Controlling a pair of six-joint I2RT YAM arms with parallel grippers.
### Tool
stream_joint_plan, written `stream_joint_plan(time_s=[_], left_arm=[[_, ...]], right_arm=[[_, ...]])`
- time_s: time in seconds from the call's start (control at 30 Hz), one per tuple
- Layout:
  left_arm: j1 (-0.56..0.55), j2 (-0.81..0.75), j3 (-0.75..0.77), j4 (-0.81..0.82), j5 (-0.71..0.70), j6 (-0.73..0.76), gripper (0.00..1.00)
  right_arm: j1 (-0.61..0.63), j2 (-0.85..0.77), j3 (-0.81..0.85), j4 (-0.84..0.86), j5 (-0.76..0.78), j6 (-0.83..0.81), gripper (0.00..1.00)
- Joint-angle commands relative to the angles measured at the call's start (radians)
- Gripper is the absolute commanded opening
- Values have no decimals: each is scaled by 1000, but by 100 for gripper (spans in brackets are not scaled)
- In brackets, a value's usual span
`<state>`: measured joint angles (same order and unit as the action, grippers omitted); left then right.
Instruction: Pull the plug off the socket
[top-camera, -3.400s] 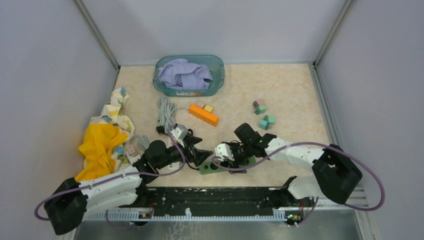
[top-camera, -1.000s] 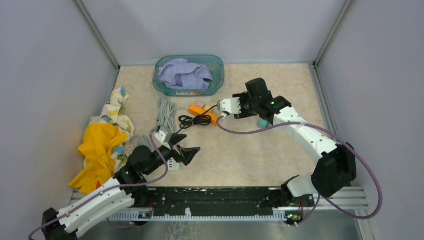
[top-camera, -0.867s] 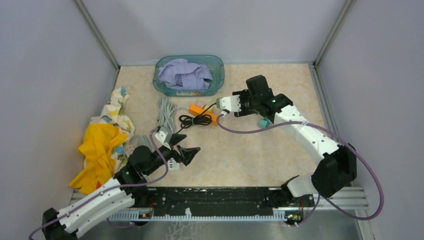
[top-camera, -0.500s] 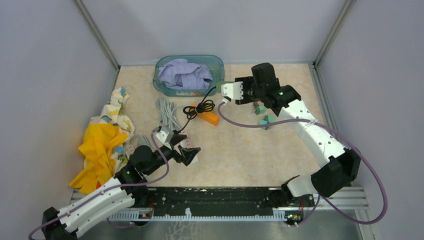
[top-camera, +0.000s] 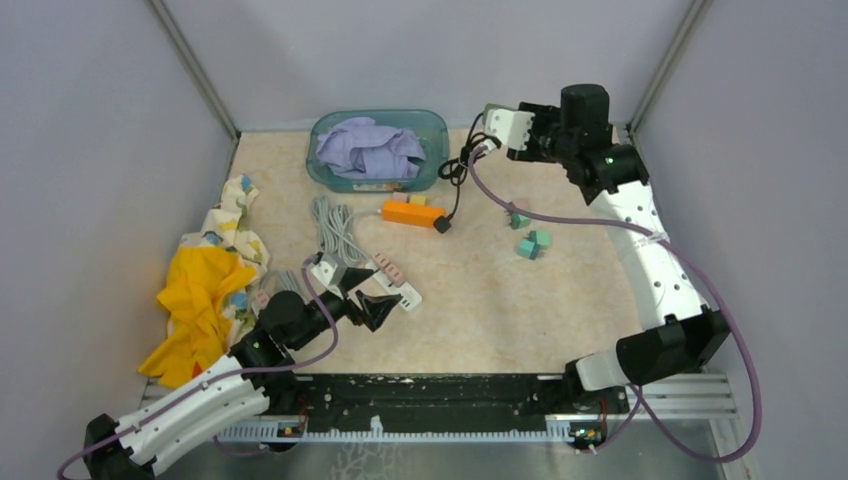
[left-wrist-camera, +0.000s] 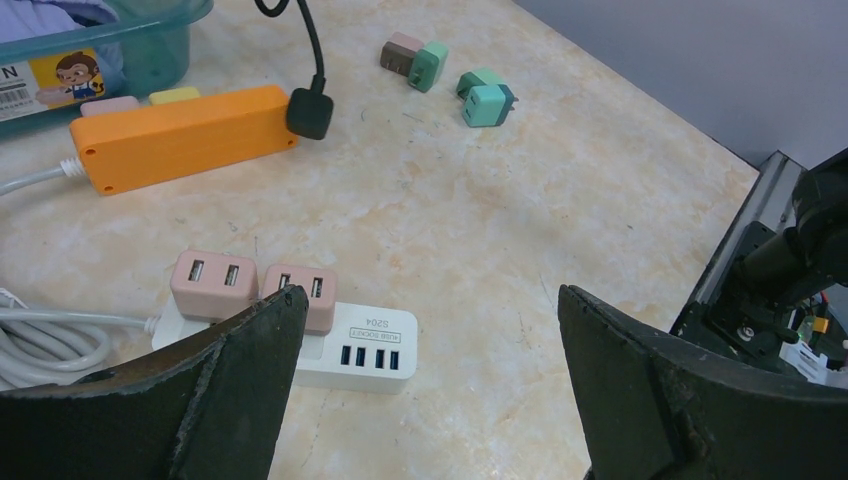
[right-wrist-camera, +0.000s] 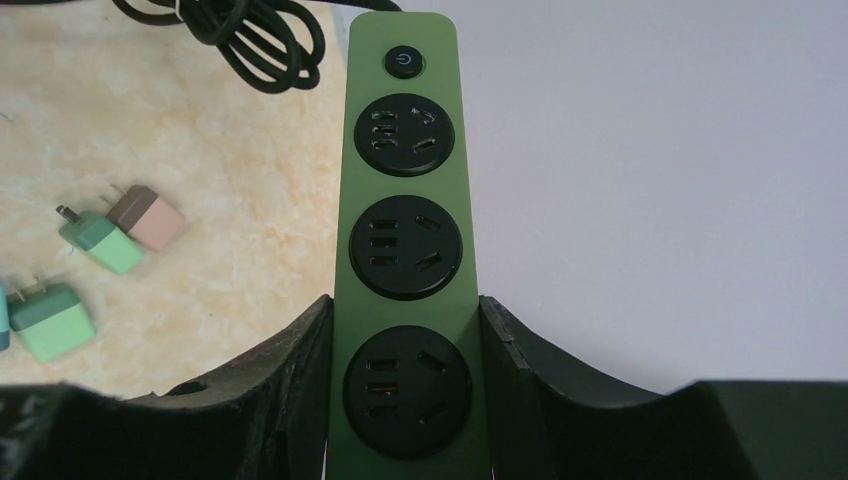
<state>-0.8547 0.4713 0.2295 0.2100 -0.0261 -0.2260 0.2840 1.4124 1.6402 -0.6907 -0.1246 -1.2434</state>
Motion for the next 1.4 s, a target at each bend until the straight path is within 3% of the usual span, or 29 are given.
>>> stream_joint_plan(time_s=[0.0,0.23,0.4,0.63,1.17,1.37], left_arm=[[6,0,-2,38,0,13,100],[6,1,0,35,0,14,100],[7,12,-1,49,4,13,100],[6,25,5,53,11,14,100],[7,3,-1,50,31,-21,100],[9,-8,2,12,45,-50,100]], right_arm=[[-55,-19,26,136,-34,39,0],[-192,29,-64,233,-108,133,0],[-295,99,-118,288,-254,263,0],[-334,223,-246,397,-287,384,0],[-399,526,-211,369,-328,650,0],[-400,559,-207,337,-292,692,22]])
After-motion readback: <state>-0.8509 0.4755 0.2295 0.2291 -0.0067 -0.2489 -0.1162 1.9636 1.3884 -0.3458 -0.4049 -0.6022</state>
